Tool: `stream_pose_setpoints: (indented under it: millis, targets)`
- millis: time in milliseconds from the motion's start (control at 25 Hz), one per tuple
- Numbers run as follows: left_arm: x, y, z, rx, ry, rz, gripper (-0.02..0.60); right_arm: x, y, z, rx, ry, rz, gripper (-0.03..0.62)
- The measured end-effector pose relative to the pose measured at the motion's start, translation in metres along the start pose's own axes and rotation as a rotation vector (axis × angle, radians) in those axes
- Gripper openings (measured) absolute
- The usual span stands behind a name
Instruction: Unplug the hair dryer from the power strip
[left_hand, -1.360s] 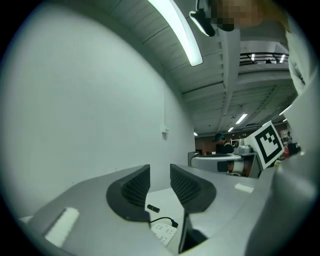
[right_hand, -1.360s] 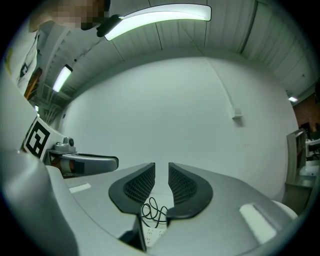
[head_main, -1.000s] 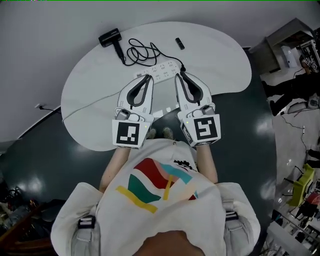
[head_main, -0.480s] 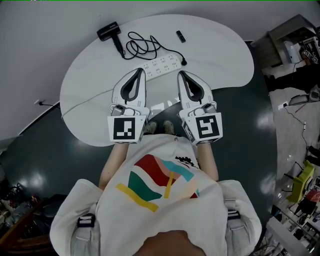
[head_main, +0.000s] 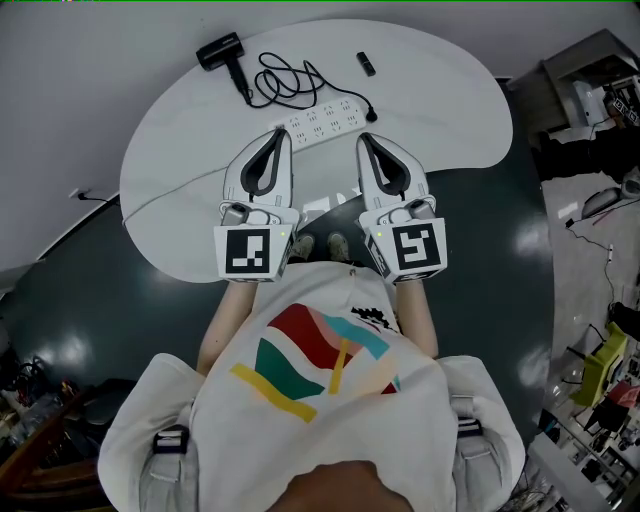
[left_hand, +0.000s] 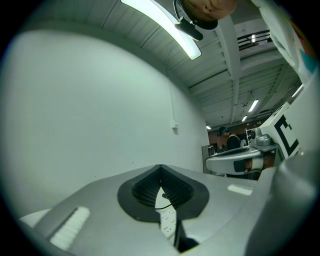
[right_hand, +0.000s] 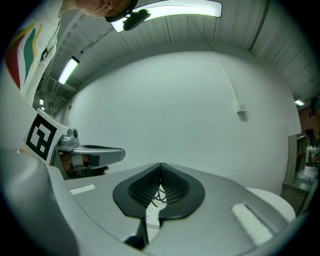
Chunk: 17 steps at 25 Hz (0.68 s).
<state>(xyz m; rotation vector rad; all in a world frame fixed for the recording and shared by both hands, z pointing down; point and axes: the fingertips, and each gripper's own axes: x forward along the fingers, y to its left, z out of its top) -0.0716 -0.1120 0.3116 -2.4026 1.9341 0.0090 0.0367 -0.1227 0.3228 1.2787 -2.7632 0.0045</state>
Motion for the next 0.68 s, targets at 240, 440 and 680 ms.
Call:
stream_pose_setpoints:
  millis: [240, 440, 680]
  targets:
    - [-0.0019, 0.0012, -0.0035, 0.001, 0.018, 0.006, 0.0, -0.0001, 0.0021, -0.0027, -0.002, 0.004, 0.007, 0.015]
    - [-0.0035, -0.0005, -0.0075, -0.006, 0.029, 0.002, 0.0, -0.0013, 0.0023, -0.0032, 0.002, 0.002, 0.004, 0.015]
    - [-0.0018, 0.0011, -0.0088, -0.024, 0.023, 0.006, 0.0, -0.0006, 0.0038, -0.0037, -0.004, 0.006, 0.018, 0.015]
